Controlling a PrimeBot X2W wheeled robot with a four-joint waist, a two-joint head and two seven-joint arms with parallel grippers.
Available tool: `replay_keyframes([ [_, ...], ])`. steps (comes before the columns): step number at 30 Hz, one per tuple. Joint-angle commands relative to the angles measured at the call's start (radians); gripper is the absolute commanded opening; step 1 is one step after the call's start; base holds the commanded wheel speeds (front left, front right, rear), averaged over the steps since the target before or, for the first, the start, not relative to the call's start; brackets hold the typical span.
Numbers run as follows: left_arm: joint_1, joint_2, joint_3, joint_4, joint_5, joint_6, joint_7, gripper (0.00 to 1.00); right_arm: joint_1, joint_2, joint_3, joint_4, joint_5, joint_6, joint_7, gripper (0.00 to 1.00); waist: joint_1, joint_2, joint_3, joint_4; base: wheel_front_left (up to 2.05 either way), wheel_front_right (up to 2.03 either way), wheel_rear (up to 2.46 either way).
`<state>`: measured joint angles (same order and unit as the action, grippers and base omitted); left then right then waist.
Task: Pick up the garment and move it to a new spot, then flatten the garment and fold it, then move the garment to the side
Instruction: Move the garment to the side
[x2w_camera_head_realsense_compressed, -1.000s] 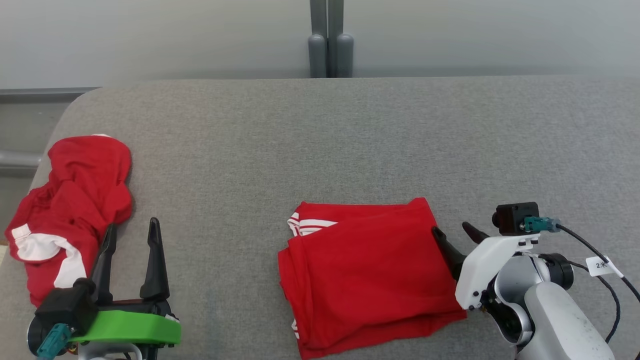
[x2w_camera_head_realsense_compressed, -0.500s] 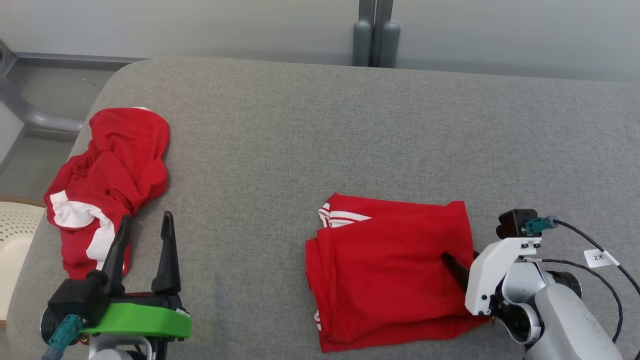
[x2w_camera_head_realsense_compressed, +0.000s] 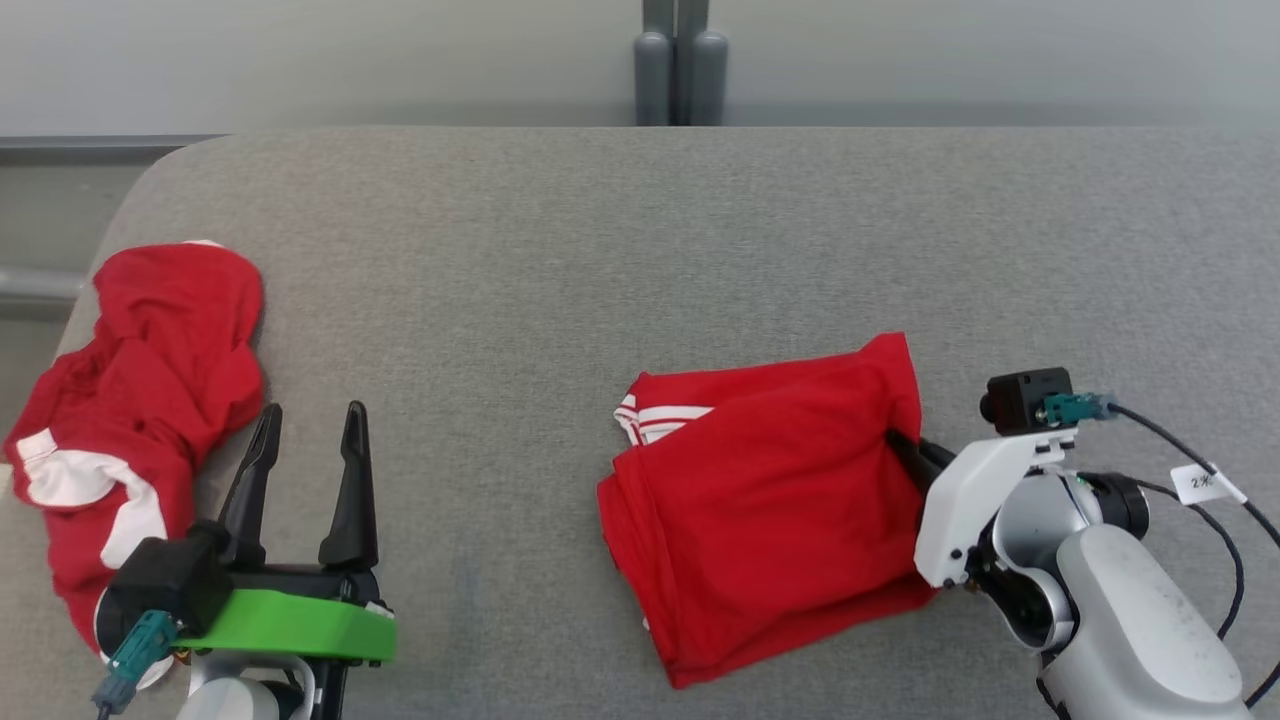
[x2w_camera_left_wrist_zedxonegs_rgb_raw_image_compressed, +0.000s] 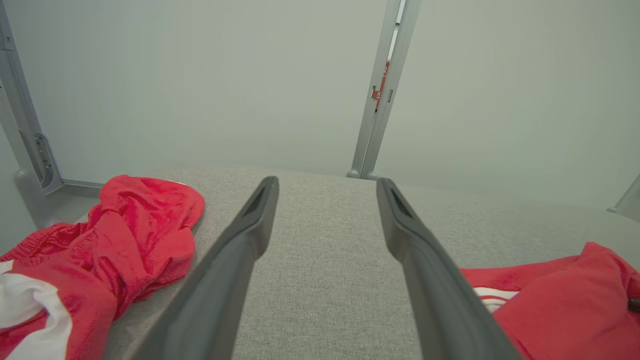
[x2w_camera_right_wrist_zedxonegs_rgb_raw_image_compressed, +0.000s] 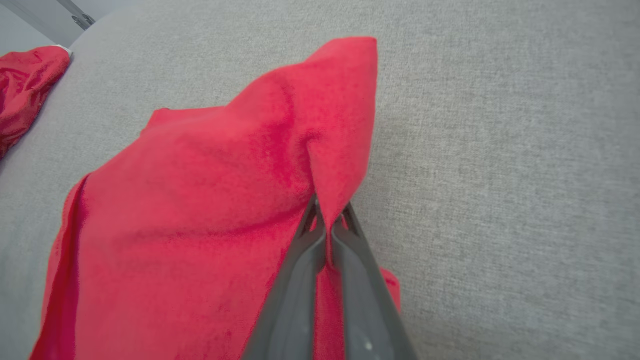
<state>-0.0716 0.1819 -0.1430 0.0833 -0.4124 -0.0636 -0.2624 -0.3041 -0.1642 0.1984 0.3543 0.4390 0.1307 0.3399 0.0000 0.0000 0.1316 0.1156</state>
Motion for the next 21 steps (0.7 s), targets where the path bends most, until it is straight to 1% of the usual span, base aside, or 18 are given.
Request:
replay_keyframes([
  [1, -0.014, 0.004, -0.005, -0.006, 0.012, -0.008, -0.002, 1.0, -0.028, -0.014, 0.005, -0.006, 0.011, 0.0, -0.017, 0.0, 0.0, 0.0, 0.003, -0.069, 0.0, 0.0, 0.0],
  [8, -0.055, 0.012, -0.045, -0.031, 0.022, -0.026, 0.003, 1.0, -0.125, -0.068, 0.044, -0.004, 0.011, 0.0, -0.052, 0.0, 0.0, 0.0, 0.047, -0.202, 0.0, 0.0, 0.0],
  [16, -0.114, 0.036, -0.095, -0.061, 0.038, -0.041, 0.028, 1.0, -0.226, -0.104, 0.05, 0.014, 0.024, 0.0, -0.098, 0.0, 0.0, 0.0, 0.116, -0.342, 0.0, 0.0, 0.0],
  [21, -0.157, 0.064, -0.111, -0.093, 0.05, -0.047, 0.062, 1.0, -0.317, -0.128, 0.055, 0.069, 0.055, 0.0, -0.139, 0.0, 0.0, 0.0, 0.188, -0.393, 0.0, 0.0, 0.0],
])
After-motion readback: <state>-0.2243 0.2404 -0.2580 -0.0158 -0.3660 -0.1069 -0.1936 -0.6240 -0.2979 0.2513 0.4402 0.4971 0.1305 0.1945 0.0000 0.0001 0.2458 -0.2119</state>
